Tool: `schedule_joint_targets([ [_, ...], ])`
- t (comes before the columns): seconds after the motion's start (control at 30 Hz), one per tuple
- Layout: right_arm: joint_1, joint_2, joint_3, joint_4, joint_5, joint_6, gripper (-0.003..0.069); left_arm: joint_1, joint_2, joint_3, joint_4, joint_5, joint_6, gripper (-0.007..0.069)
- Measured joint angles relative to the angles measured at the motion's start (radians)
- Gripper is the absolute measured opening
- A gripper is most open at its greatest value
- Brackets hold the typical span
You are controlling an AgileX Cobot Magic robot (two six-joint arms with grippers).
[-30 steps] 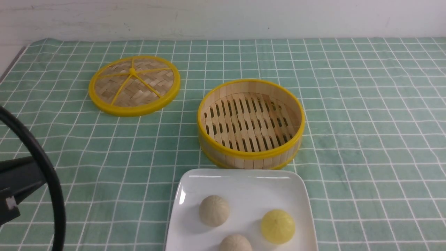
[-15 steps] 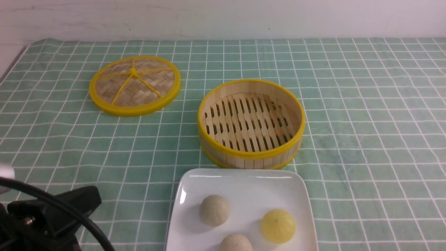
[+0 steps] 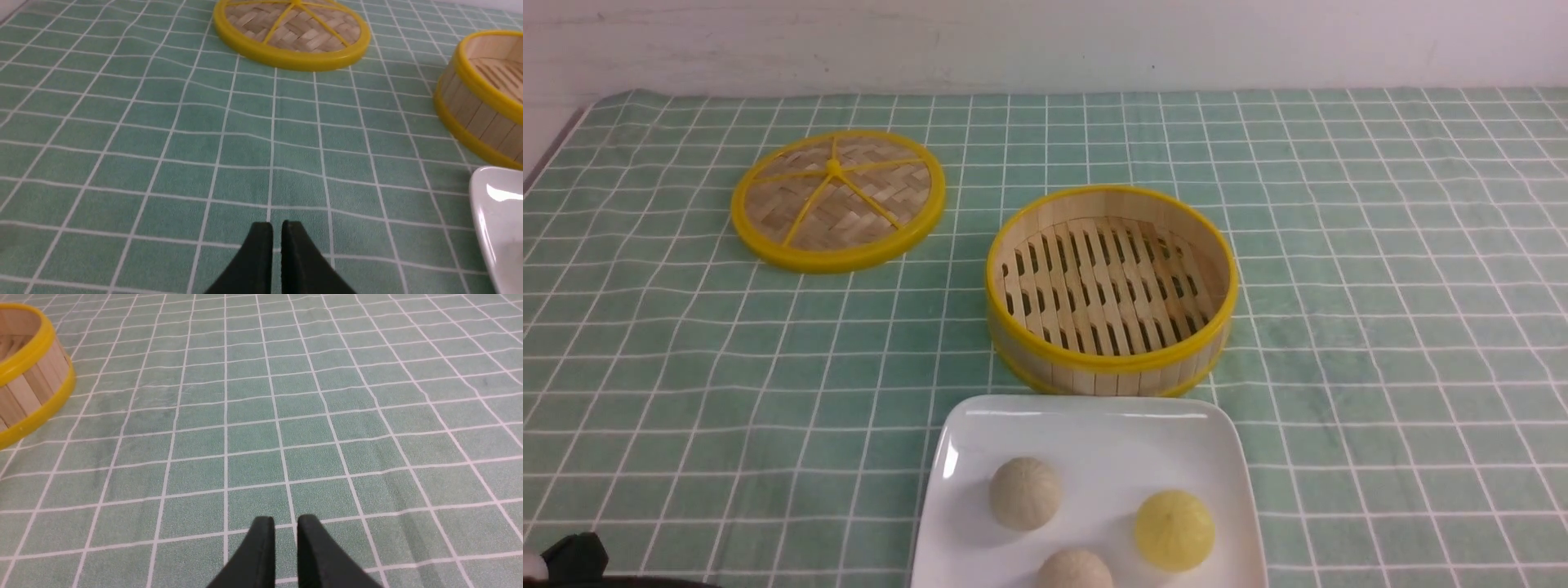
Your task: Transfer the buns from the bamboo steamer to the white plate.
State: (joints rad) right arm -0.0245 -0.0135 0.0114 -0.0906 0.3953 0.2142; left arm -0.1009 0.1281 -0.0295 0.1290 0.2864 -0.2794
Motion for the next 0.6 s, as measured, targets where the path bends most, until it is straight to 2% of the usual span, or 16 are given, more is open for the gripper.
schedule_joint_targets([
  [0.2,0.000,0.000,0.000,0.000,0.000,0.000,0.0118,0.010,-0.106,0.056,0.000,0.014,0.001,0.0066],
  [0.47,0.000,0.000,0.000,0.000,0.000,0.000,0.0129,0.131,-0.139,0.056,0.000,0.076,0.001,0.0074],
  [0.6,0.000,0.000,0.000,0.000,0.000,0.000,0.0135,0.140,-0.139,0.056,0.001,0.076,0.001,0.0076],
])
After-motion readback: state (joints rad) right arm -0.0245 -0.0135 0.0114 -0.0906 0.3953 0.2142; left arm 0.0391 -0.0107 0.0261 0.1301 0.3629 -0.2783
